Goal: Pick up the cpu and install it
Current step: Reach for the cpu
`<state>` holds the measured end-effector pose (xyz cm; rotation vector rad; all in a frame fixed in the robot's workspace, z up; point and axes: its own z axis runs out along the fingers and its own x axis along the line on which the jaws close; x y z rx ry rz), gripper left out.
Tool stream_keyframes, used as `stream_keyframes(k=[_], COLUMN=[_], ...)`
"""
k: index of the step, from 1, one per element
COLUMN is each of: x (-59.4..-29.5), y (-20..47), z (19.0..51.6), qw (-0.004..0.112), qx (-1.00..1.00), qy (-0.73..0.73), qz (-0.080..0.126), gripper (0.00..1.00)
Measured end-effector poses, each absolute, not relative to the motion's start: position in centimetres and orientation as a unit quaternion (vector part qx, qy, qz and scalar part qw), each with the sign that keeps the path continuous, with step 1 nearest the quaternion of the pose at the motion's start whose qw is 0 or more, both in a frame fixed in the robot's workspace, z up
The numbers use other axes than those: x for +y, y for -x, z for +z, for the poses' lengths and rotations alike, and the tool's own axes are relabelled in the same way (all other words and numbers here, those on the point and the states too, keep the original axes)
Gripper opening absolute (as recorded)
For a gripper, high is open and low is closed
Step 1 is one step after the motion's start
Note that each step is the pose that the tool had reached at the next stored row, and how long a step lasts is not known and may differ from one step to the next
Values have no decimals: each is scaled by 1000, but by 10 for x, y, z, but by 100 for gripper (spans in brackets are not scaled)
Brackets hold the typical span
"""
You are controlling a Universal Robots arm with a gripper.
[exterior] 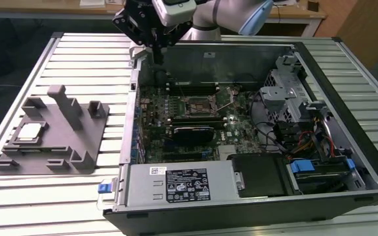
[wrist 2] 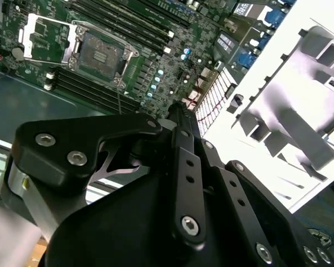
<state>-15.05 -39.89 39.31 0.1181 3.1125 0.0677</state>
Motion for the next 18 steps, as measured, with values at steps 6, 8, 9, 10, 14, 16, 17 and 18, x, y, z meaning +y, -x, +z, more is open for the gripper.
stream_keyframes(k=[6,8,9,10,14,16,17,18], x=[-399,-399,-399,-399,-399,-399,-399,-399], y=[160,163,165,166,173,176,177,179], z=[393,393,392,392,392,391,391,391], qw=[13,13,13,13,13,13,13,13], qx=[999,999,999,999,999,999,999,999], qy=[-38,-38,-38,-38,-38,-38,-38,-38], qz=[22,22,22,22,22,22,22,22], gripper=[11,11,11,11,11,11,11,11])
